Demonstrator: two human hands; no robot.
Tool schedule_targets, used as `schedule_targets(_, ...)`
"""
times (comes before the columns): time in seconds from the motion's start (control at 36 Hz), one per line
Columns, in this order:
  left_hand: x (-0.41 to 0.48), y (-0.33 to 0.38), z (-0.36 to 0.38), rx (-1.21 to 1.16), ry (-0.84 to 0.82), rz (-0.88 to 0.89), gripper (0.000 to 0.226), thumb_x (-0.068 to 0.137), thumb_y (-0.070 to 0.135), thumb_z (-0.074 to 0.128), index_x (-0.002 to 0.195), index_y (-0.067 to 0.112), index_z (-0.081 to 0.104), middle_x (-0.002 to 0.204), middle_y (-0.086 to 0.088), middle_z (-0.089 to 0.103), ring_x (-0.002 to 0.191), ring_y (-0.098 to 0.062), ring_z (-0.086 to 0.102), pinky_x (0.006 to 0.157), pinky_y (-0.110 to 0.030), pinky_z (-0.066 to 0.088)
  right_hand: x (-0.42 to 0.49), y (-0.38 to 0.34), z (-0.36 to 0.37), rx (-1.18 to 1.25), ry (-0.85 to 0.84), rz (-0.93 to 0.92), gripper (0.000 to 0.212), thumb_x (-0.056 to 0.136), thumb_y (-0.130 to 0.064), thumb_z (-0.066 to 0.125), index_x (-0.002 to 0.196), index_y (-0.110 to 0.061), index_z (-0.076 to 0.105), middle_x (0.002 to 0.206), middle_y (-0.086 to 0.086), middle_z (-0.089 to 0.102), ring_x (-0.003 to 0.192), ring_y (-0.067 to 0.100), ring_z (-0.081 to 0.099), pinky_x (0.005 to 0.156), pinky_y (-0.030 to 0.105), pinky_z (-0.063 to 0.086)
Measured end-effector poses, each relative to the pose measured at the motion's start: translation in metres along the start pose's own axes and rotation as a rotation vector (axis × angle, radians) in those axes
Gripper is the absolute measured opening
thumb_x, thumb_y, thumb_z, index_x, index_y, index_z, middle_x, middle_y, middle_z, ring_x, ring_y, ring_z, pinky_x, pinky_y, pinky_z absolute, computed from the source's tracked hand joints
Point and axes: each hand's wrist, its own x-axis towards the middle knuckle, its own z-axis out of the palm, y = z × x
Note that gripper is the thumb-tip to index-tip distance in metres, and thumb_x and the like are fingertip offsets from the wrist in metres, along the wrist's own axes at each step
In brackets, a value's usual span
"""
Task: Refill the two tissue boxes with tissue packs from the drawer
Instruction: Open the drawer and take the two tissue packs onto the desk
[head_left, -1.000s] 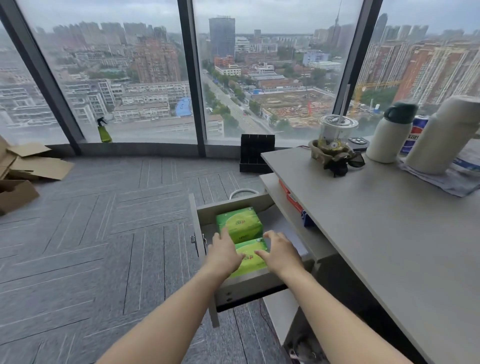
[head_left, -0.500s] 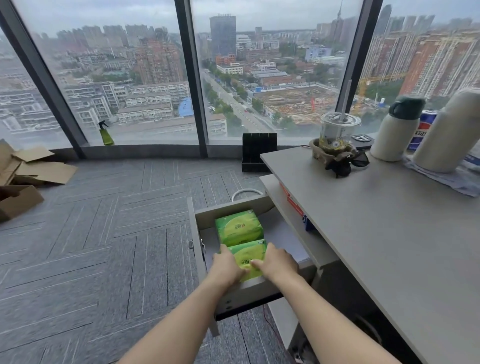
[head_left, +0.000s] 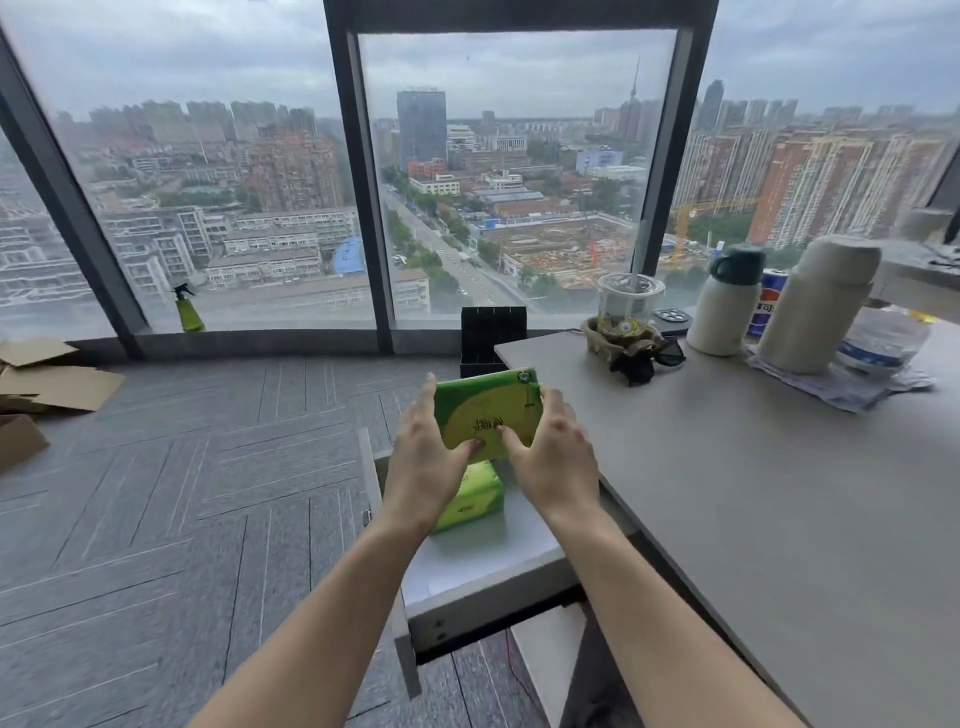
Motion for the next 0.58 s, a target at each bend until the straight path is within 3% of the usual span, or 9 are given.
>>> schedule_targets(0.17,-0.013,0.048,0.02,-0.114,-0.016,0.12,0.099,0.077,0.02,0.077,0.153,0.025,0.014,0.142,-0.007,0.048,0.129,-0.023,0.047,0.106,-0.035,0.04,-0.013,0.018,-0.059,-0.013,0.142,0.03,0.062,0.084,-0.039,0.066,0.135,-0.017,0.039,0.12,0.004,0.057,0.106,0.024,0.056,0.084,0.035,0.047)
schedule_targets(0.25,-0.024,0.075,0.04,-0.162,-0.051,0.177,0.098,0.078,0.02,0.078,0.153,0.019,0.016,0.144,-0.008,0.046,0.131,-0.022,0.043,0.105,-0.027,0.033,-0.023,0.033,-0.094,-0.063,0.219,0.071,0.062,0.083,-0.039,0.066,0.135,-0.018,0.039,0.119,0.004,0.059,0.104,0.024,0.058,0.086,0.037,0.049)
schedule_targets(0.36,-0.047,0.114,0.07,-0.237,-0.152,0.214,0.095,0.078,0.023,0.078,0.152,0.022,0.019,0.143,-0.006,0.049,0.133,-0.023,0.044,0.108,-0.033,0.034,-0.041,0.057,-0.143,-0.136,0.314,0.17,0.061,0.081,-0.04,0.067,0.132,-0.019,0.043,0.116,0.006,0.062,0.104,0.029,0.059,0.089,0.041,0.047)
schedule_targets(0.47,-0.073,0.146,0.096,-0.299,-0.277,0.247,0.094,0.078,0.025,0.078,0.153,0.021,0.021,0.138,-0.006,0.056,0.128,-0.021,0.05,0.097,-0.018,0.032,-0.063,0.085,-0.183,-0.19,0.349,0.287,0.067,0.08,-0.041,0.067,0.137,-0.016,0.043,0.122,0.01,0.061,0.111,0.031,0.057,0.094,0.04,0.045)
schedule_targets(0.58,-0.093,0.169,0.116,-0.292,-0.361,0.262,0.095,0.077,0.029,0.079,0.153,0.019,0.023,0.14,-0.008,0.055,0.13,-0.023,0.05,0.106,-0.027,0.037,-0.086,0.11,-0.21,-0.218,0.337,0.399,0.068,0.081,-0.046,0.064,0.137,-0.015,0.044,0.124,0.011,0.061,0.114,0.031,0.056,0.096,0.04,0.045)
